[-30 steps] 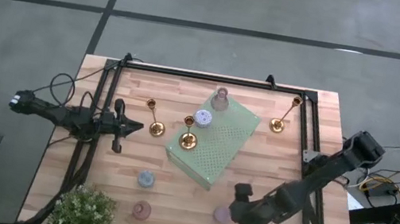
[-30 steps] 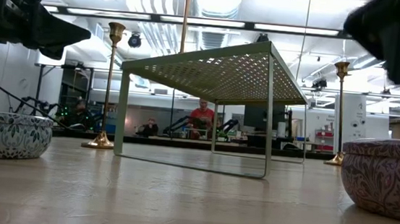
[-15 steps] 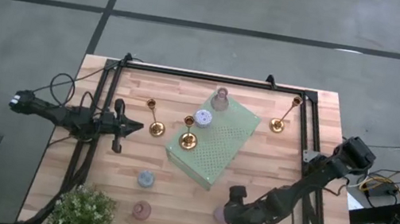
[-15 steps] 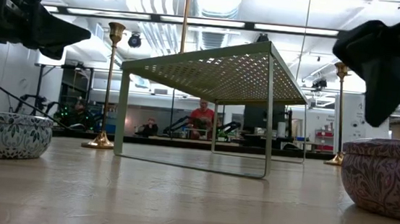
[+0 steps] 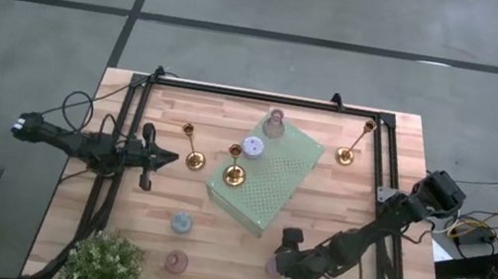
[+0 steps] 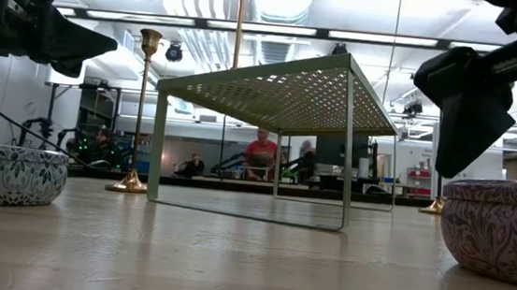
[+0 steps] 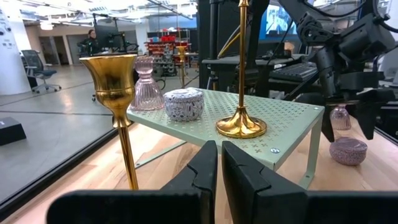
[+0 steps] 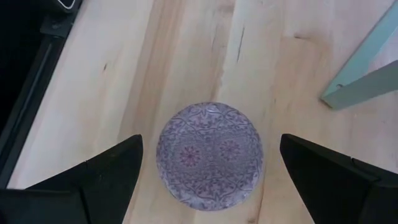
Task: Pick & Place candle stick holders
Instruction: Put the purple scented candle aligned with the other scented candle on the shelf, then put the right purple glass candle holder aligned with the other purple glass candle holder on the shelf
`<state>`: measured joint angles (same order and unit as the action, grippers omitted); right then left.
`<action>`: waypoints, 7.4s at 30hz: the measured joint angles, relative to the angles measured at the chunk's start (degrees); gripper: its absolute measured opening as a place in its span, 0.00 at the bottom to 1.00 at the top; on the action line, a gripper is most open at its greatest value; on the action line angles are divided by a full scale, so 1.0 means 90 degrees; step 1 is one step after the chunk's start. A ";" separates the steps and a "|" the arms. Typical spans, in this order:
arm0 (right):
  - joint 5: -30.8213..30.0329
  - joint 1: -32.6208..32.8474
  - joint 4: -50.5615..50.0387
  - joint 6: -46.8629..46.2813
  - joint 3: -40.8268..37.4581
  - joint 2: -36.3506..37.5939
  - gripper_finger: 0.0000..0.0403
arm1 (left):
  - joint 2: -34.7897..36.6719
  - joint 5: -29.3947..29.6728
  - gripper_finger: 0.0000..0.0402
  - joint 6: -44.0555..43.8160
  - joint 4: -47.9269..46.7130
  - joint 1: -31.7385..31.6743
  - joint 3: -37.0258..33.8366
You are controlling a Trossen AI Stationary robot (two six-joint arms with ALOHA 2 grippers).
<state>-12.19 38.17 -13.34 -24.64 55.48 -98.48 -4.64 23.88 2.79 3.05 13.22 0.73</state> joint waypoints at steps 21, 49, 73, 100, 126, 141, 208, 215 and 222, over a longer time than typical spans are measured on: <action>0.0019 0.0002 0.1507 -0.0437 -0.0910 -0.0017 0.93 | -0.0001 0.0000 0.07 0.0000 0.0000 0.0001 0.0000; 0.0073 0.0019 0.1921 -0.0415 -0.0915 -0.0472 0.75 | -0.0010 0.0000 0.07 0.0000 0.0041 0.0000 -0.0007; 0.0310 -0.0159 -0.0365 -0.0378 -0.0202 0.1856 0.76 | -0.0010 0.0000 0.07 0.0000 0.0044 -0.0001 -0.0005; 0.0261 -0.3575 -0.1975 0.1083 0.0974 0.2086 0.76 | -0.0012 0.0000 0.07 0.0000 0.0044 0.0000 -0.0005; 0.0484 -0.4631 -0.1005 0.0787 0.0418 0.2074 0.77 | -0.0012 0.0000 0.07 0.0000 0.0044 0.0000 -0.0002; 0.0347 -0.4617 -0.0603 0.0640 0.0211 0.1956 0.77 | -0.0012 0.0000 0.07 0.0000 0.0044 0.0001 -0.0002; 0.0291 -0.2076 -0.2184 0.0235 0.0190 0.3667 0.89 | -0.0012 0.0001 0.07 -0.0001 0.0044 -0.0001 -0.0002; 0.0019 -0.1462 -0.2414 -0.0148 0.0181 0.3708 0.89 | -0.0012 0.0000 0.07 0.0000 0.0044 -0.0001 -0.0002; 0.0800 -0.0482 -0.2995 -0.0844 0.0181 0.3532 0.87 | -0.0015 0.0000 0.07 0.0000 0.0044 -0.0001 -0.0002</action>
<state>-4.99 33.84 -40.30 -32.24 57.10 -66.69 -4.78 23.88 2.79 3.44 13.21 0.71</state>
